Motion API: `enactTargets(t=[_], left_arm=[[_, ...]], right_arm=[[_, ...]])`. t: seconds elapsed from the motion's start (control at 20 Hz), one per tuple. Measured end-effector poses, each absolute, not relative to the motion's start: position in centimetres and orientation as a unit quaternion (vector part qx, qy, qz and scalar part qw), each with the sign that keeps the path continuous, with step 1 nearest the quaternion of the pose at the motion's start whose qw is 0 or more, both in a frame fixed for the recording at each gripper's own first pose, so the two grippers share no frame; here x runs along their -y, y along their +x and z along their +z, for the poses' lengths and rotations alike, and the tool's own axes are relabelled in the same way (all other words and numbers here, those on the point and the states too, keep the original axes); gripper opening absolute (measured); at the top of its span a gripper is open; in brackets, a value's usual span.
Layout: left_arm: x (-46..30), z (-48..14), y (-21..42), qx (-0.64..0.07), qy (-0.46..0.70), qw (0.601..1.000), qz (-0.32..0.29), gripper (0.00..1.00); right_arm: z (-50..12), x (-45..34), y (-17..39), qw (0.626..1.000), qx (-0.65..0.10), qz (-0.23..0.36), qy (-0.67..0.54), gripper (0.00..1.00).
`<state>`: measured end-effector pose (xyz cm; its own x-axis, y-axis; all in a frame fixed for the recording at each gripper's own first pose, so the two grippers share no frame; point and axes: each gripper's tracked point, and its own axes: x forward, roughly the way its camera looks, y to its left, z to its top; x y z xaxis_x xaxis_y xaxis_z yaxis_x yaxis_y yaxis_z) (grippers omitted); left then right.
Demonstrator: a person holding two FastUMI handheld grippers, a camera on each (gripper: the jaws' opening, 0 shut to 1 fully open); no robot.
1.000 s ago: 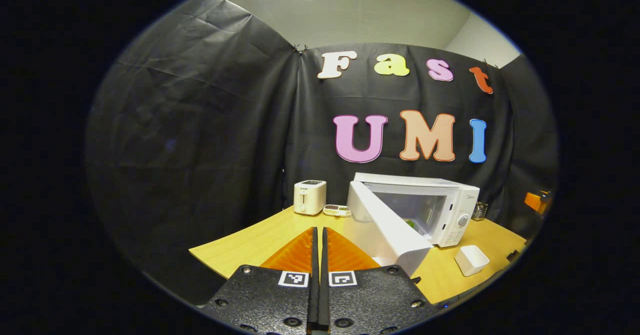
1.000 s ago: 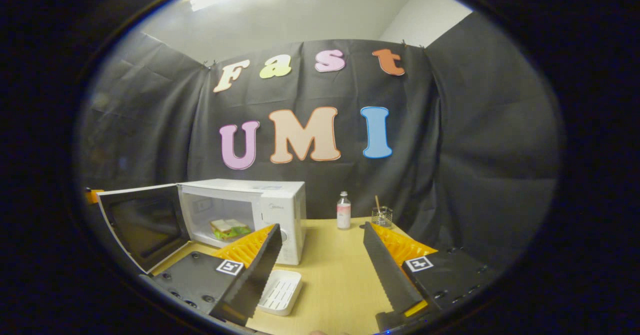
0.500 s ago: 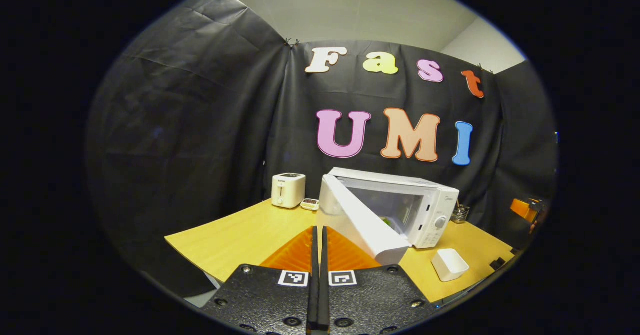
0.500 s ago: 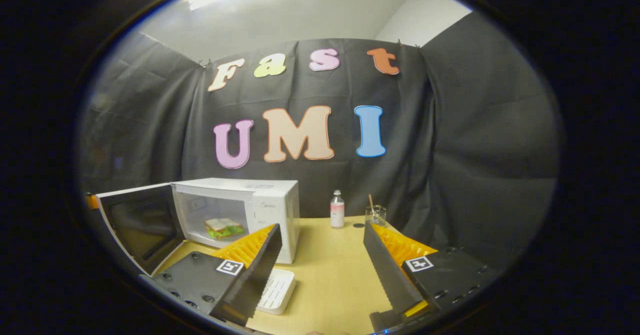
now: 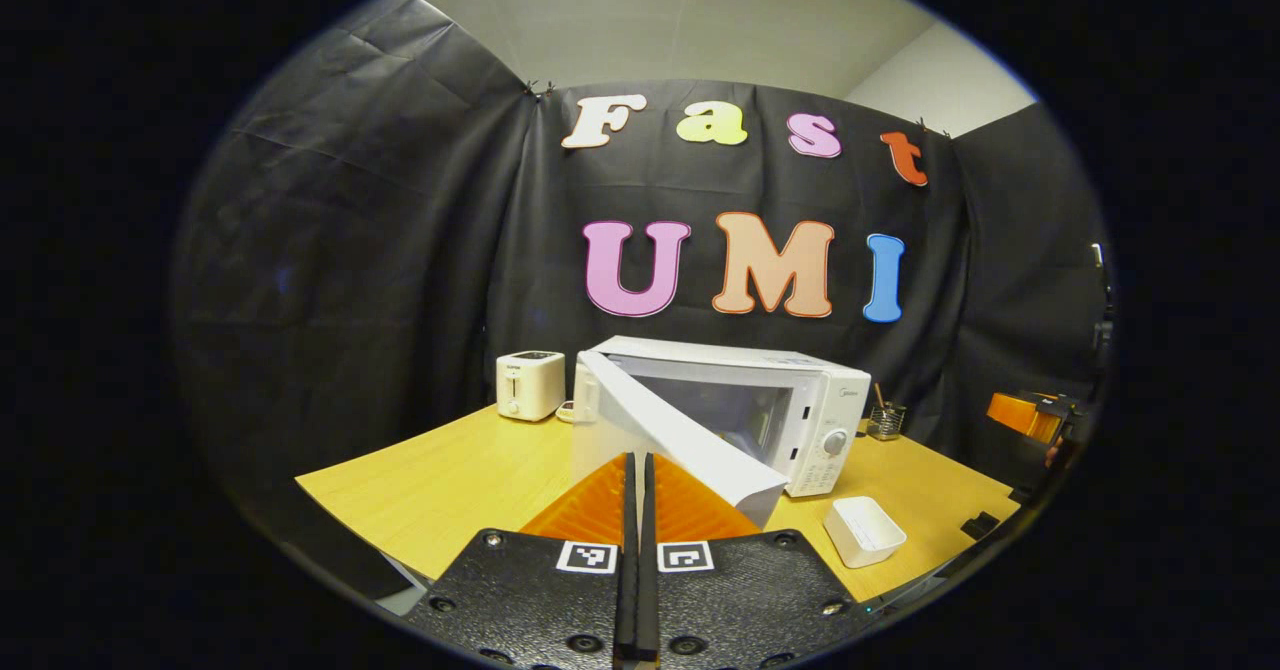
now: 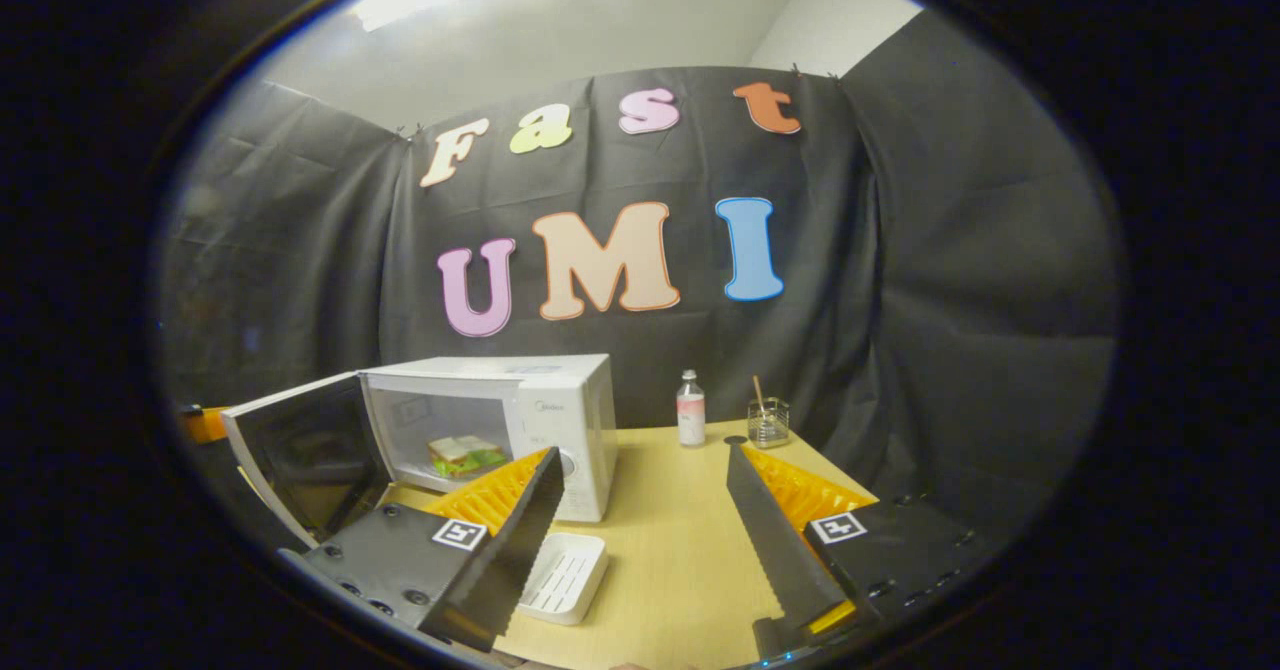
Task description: Open the microwave oven with the left hand, put the food in, and close the microwave oven.
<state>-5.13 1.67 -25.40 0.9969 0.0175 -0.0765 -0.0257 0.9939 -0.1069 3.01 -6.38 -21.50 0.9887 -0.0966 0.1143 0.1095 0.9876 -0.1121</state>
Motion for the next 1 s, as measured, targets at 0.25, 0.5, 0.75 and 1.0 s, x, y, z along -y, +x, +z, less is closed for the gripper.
enactTargets(t=[0.25, 0.5, 0.75, 1.0], left_arm=[[1.9, -24.7, -3.3, -0.027, -0.040, 0.999, -0.015, 0.01], [5.2, -24.8, -1.9, -0.021, -0.044, 0.998, -0.038, 0.01], [7.6, -25.7, 0.2, -0.027, -0.054, 0.997, -0.055, 0.01], [8.6, -26.6, 2.0, -0.035, -0.055, 0.996, -0.064, 0.01]], right_arm=[[-20.8, 7.9, 2.6, 0.995, 0.062, -0.068, -0.047, 0.92], [-20.5, 8.8, 2.5, 0.994, 0.065, -0.079, -0.042, 0.92], [-20.6, 8.9, 2.4, 0.994, 0.063, -0.079, -0.042, 0.92], [-20.8, 8.9, 2.5, 0.994, 0.061, -0.079, -0.046, 0.92]])
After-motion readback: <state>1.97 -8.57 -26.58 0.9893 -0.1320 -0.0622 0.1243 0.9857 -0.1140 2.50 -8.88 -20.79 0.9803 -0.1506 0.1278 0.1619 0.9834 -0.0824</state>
